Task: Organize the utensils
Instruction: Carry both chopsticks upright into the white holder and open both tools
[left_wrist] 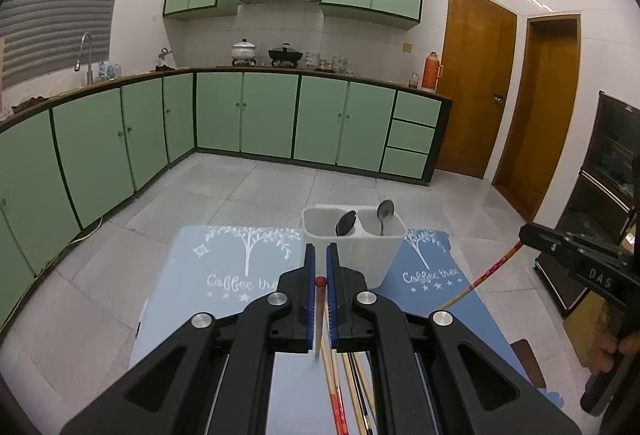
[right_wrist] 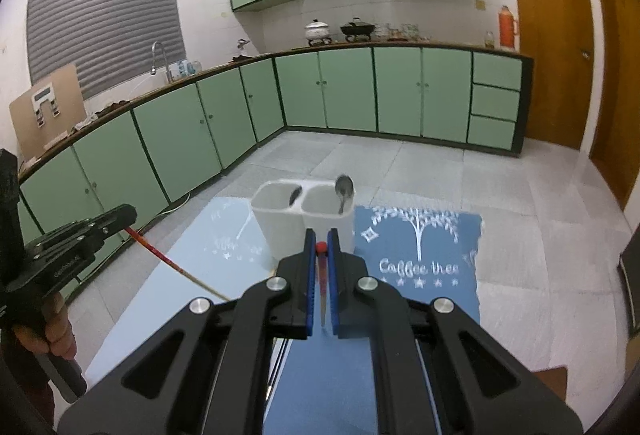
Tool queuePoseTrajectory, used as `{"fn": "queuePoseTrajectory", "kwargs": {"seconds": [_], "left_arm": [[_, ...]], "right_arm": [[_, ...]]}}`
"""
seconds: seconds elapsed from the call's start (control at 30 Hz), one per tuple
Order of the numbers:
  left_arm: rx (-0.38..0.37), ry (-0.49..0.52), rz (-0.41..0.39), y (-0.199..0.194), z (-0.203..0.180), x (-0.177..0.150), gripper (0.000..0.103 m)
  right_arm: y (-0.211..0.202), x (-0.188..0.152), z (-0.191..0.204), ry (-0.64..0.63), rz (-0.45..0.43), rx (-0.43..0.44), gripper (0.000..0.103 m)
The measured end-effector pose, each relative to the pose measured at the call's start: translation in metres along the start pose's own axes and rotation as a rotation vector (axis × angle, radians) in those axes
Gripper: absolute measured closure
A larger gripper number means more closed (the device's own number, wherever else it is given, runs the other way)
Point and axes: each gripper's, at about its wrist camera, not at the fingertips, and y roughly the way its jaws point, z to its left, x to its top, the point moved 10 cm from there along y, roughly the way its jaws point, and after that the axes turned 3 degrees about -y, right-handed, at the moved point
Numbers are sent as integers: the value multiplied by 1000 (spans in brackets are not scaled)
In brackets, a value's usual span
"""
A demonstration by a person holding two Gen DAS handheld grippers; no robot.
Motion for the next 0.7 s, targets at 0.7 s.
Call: {"fn": "queuePoseTrajectory", "kwargs": {"seconds": [0.7], "left_arm": [[-30, 45, -150, -2, -10, 101, 98]], "right_arm": [[3, 102, -8, -53, -87, 55, 98]]}}
